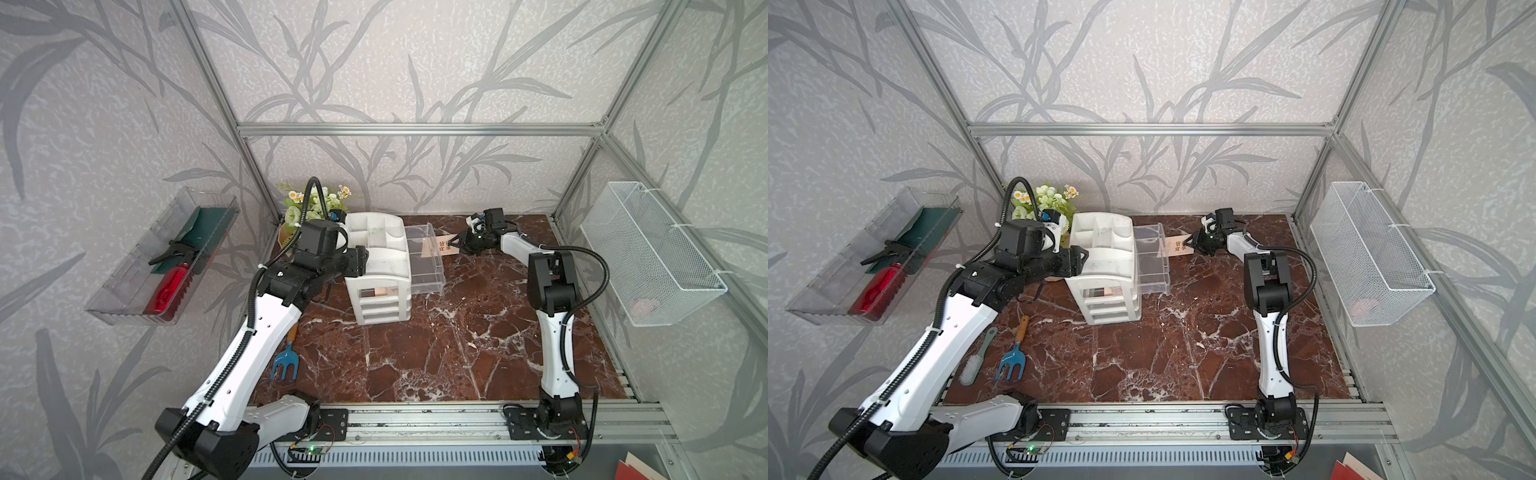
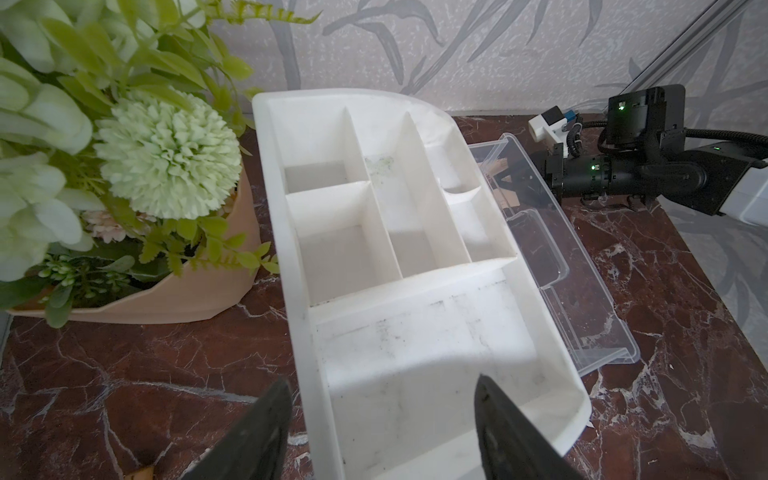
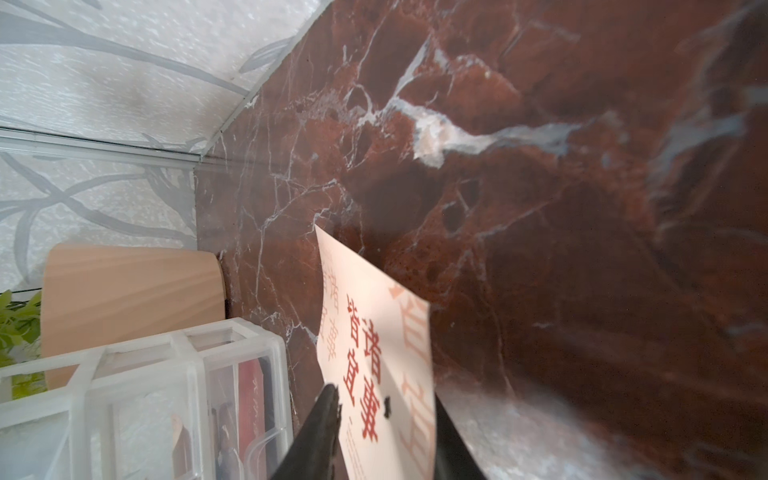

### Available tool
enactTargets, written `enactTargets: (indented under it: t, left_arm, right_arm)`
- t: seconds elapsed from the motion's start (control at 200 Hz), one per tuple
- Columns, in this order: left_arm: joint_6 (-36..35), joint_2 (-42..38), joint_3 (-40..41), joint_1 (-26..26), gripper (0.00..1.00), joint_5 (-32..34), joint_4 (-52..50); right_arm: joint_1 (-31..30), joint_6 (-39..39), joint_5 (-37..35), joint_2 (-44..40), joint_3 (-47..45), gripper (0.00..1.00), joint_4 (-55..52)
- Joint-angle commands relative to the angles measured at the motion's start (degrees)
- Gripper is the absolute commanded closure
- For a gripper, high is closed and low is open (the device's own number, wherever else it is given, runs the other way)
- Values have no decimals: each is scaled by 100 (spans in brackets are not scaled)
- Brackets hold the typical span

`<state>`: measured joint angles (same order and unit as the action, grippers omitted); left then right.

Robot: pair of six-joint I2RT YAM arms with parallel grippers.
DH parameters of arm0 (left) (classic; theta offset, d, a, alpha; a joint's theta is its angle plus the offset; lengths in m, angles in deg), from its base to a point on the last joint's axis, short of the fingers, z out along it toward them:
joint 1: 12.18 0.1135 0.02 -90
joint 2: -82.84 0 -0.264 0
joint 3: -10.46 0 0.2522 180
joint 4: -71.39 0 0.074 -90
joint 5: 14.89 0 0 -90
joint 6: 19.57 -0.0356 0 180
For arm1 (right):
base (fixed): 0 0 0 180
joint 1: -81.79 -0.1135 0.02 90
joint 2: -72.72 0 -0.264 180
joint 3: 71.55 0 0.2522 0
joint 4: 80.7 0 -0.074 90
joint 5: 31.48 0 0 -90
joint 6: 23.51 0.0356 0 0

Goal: Take the postcards out of the drawer
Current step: Place the postcard at the center of the board.

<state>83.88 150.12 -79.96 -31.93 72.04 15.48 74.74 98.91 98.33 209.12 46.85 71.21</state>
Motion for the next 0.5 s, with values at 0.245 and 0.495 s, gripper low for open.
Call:
enactTargets:
  t: [0.245,0.495]
  left_arm:
    - [-101,-14,-191,110,32,17,-131]
    - [-91,-7,-209,154,33,23,-176]
  right_arm:
    - [217,-380,-262,-75,173,63,-459]
    - [325,-499,-290,-193,127,62,-574]
